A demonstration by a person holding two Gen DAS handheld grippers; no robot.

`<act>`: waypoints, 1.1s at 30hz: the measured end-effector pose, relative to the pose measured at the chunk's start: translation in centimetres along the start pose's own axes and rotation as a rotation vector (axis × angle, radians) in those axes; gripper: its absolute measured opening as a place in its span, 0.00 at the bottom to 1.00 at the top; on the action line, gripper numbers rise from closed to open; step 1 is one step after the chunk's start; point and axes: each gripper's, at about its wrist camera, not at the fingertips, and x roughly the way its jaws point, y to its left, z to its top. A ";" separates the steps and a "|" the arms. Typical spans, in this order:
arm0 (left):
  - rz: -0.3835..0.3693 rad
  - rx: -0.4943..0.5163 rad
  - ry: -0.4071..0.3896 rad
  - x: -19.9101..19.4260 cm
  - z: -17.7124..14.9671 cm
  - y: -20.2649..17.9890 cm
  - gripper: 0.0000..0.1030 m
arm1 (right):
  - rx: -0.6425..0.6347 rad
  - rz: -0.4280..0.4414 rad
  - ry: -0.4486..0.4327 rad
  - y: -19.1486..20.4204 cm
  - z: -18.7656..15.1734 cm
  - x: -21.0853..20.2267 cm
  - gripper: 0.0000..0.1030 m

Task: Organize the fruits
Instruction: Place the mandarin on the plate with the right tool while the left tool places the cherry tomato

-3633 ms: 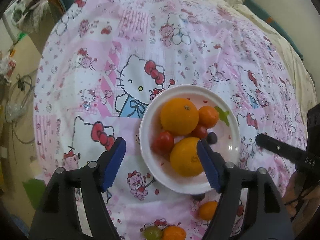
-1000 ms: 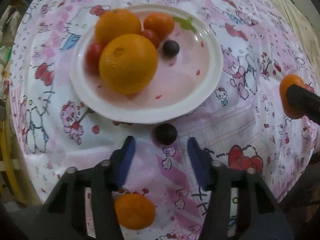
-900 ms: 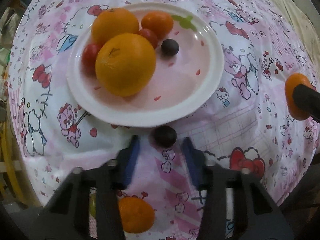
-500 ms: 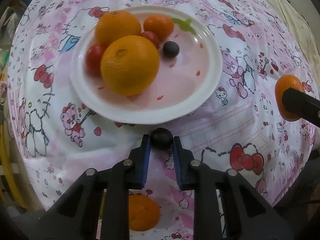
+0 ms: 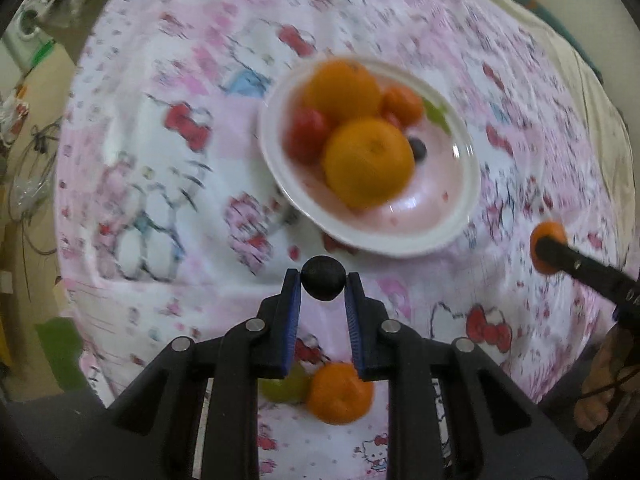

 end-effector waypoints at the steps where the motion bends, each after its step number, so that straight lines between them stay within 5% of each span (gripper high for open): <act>1: -0.001 0.002 -0.009 -0.5 0.3 0.4 0.18 | -0.002 0.002 0.001 0.1 0.2 0.0 0.43; 9: 0.041 0.190 0.032 -0.6 5.3 -0.9 0.18 | -0.049 0.030 -0.013 1.0 4.5 0.1 0.43; 21: 0.036 0.264 0.094 3.0 6.6 -1.3 0.18 | -0.089 0.052 0.056 2.2 8.7 4.5 0.43; 33: 0.042 0.258 0.071 3.1 6.9 -1.7 0.19 | -0.067 0.081 0.102 2.2 8.9 7.0 0.45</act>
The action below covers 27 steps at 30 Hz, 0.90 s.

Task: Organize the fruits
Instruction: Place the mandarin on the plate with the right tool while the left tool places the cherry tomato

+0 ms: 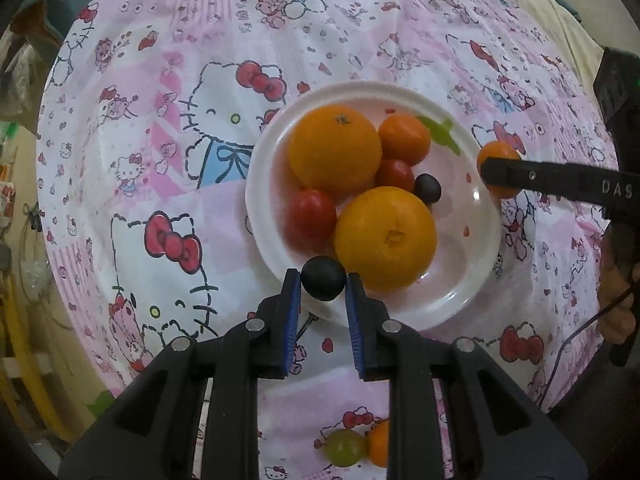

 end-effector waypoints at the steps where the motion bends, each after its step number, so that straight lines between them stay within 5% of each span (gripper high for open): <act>1: 0.000 0.002 -0.001 0.0 0.0 -0.1 0.19 | 0.007 0.002 -0.001 -0.1 0.0 0.0 0.45; 14: 0.020 -0.007 -0.001 0.0 0.2 0.0 0.20 | 0.019 0.003 -0.023 -0.4 0.4 -0.5 0.45; 15: 0.020 -0.009 0.005 0.0 0.2 0.0 0.22 | 0.016 0.005 -0.021 -0.4 0.4 -0.5 0.45; 17: 0.021 -0.022 0.008 0.1 0.3 0.1 0.53 | 0.010 0.013 -0.011 -0.3 0.4 -0.3 0.45; 19: 0.018 -0.033 -0.020 -0.4 0.3 0.2 0.64 | 0.004 0.012 -0.009 -0.1 0.4 -0.2 0.49; 21: 0.011 -0.034 -0.036 -0.8 0.4 0.2 0.64 | 0.005 0.020 -0.021 0.0 0.4 -0.4 0.67; 27: 0.010 -0.077 -0.047 -1.1 0.5 1.0 0.64 | 0.012 0.035 -0.053 0.2 0.6 -1.4 0.67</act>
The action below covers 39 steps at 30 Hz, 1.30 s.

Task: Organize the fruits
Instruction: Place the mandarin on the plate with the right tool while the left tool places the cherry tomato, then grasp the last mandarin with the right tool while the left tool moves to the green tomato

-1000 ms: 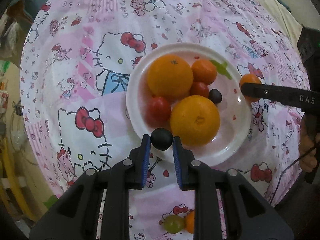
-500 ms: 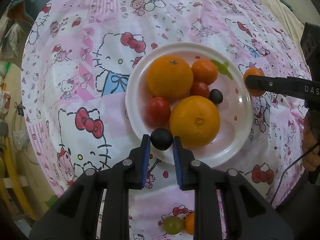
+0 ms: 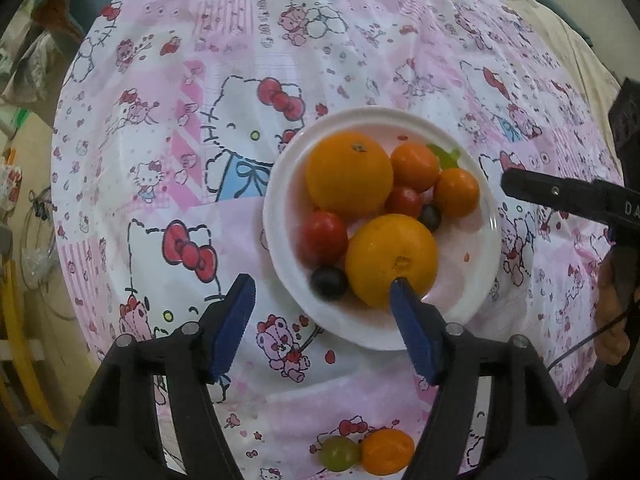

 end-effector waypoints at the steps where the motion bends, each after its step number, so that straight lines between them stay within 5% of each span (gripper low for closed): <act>1: 0.001 -0.009 -0.001 0.0 0.1 0.2 0.65 | 0.003 0.001 0.000 0.0 0.0 -0.1 0.67; 18: 0.012 -0.099 -0.048 -2.4 -1.8 2.4 0.64 | -0.002 0.004 -0.026 0.9 -2.1 -2.3 0.67; 30: 0.053 -0.053 -0.183 -7.8 -7.4 1.2 0.64 | -0.032 0.039 -0.022 2.3 -6.8 -4.6 0.67; 39: 0.050 -0.209 -0.204 -9.1 -10.2 4.1 0.72 | -0.059 0.088 0.065 4.8 -10.8 -2.1 0.67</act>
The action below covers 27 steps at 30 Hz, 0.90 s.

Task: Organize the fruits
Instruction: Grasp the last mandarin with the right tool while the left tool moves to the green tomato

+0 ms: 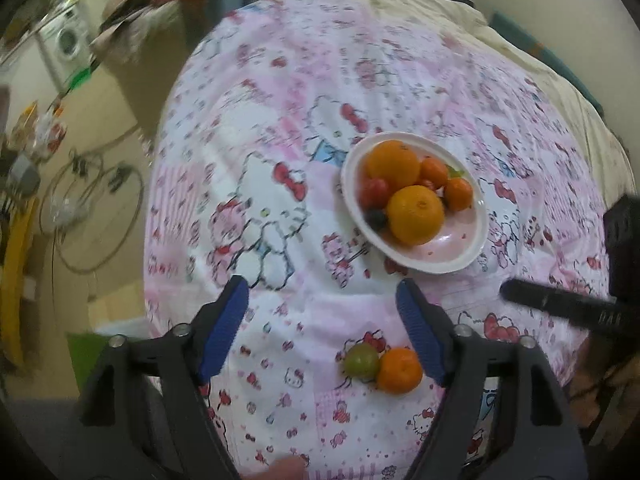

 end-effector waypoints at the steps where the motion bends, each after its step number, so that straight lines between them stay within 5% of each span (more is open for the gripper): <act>1: 0.004 -0.013 0.000 0.0 -0.2 0.3 0.72 | -0.003 0.007 0.014 0.2 -0.3 0.5 0.67; 4: 0.012 -0.022 0.003 0.1 -0.4 0.6 0.73 | -0.046 0.023 0.089 1.6 -1.5 2.8 0.67; 9: 0.028 -0.052 -0.001 0.0 -0.3 1.4 0.91 | -0.242 -0.044 0.203 4.9 -3.7 6.8 0.67; 18: 0.118 -0.128 0.077 1.3 0.0 3.4 0.92 | -0.570 -0.167 0.209 9.6 -6.5 9.5 0.68; 22: 0.094 -0.140 0.088 1.6 -0.3 3.9 0.92 | -0.626 -0.192 0.208 10.5 -7.0 10.3 0.67; 27: 0.089 -0.117 0.042 1.0 -0.2 3.7 0.92 | -0.653 -0.227 0.221 10.8 -7.5 11.1 0.46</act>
